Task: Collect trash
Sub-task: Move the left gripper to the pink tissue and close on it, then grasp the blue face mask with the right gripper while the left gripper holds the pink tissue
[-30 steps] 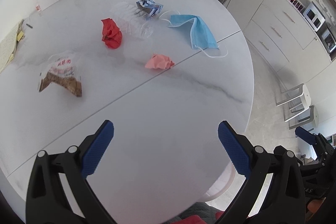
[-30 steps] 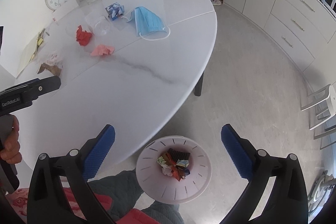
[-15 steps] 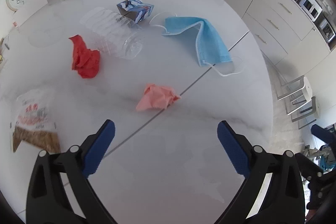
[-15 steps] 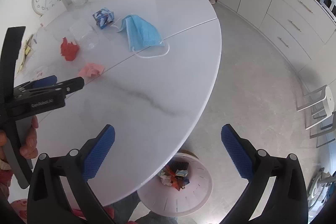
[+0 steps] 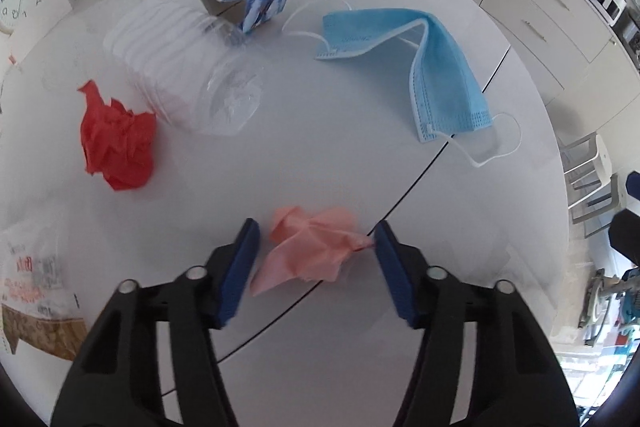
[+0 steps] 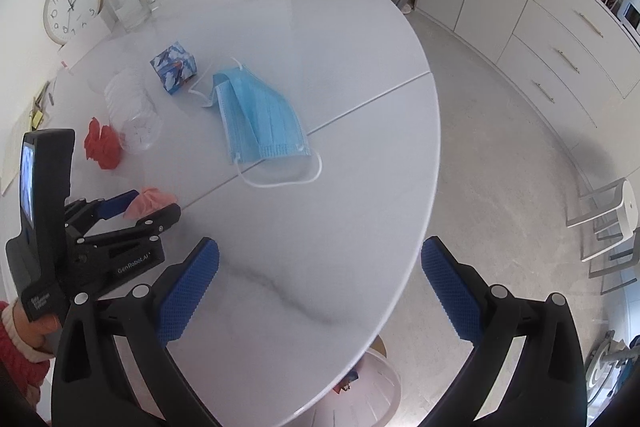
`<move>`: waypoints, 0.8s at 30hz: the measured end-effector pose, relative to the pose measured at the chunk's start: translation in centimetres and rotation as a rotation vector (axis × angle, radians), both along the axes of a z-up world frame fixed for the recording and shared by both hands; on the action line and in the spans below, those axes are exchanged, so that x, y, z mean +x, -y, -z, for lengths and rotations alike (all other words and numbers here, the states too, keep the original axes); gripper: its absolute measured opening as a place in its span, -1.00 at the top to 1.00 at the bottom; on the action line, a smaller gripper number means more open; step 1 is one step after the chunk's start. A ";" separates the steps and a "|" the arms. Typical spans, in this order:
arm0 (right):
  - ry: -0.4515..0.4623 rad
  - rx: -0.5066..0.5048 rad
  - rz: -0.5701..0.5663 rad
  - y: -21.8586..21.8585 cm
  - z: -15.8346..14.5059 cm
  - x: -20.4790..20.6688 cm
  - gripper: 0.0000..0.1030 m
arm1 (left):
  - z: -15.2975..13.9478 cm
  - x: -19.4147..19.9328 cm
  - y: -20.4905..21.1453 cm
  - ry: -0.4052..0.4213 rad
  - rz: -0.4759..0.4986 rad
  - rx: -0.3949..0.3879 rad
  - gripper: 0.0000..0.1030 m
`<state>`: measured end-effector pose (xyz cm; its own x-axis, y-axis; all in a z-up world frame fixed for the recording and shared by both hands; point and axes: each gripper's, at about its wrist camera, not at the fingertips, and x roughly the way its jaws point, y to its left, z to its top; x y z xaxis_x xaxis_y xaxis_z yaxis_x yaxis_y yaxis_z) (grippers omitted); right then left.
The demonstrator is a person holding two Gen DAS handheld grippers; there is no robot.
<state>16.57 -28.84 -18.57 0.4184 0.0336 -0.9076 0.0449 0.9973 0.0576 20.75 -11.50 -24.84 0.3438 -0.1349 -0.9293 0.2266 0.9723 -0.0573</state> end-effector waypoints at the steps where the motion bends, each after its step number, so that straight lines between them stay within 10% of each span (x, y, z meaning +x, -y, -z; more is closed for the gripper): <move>1: 0.000 0.003 -0.006 -0.1 0.1 0.4 -0.95 | 0.0 0.1 0.1 -0.002 0.004 -0.001 0.02; 24: 0.005 0.009 -0.200 -5.0 2.8 9.2 -0.95 | -5.2 -2.1 -4.9 -0.001 -0.097 -0.051 0.05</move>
<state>25.81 -23.84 -21.35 0.4068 0.1242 -0.9050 -0.1540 0.9859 0.0661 18.66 -6.56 -19.61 0.3568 -0.1476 -0.9225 0.1312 0.9856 -0.1070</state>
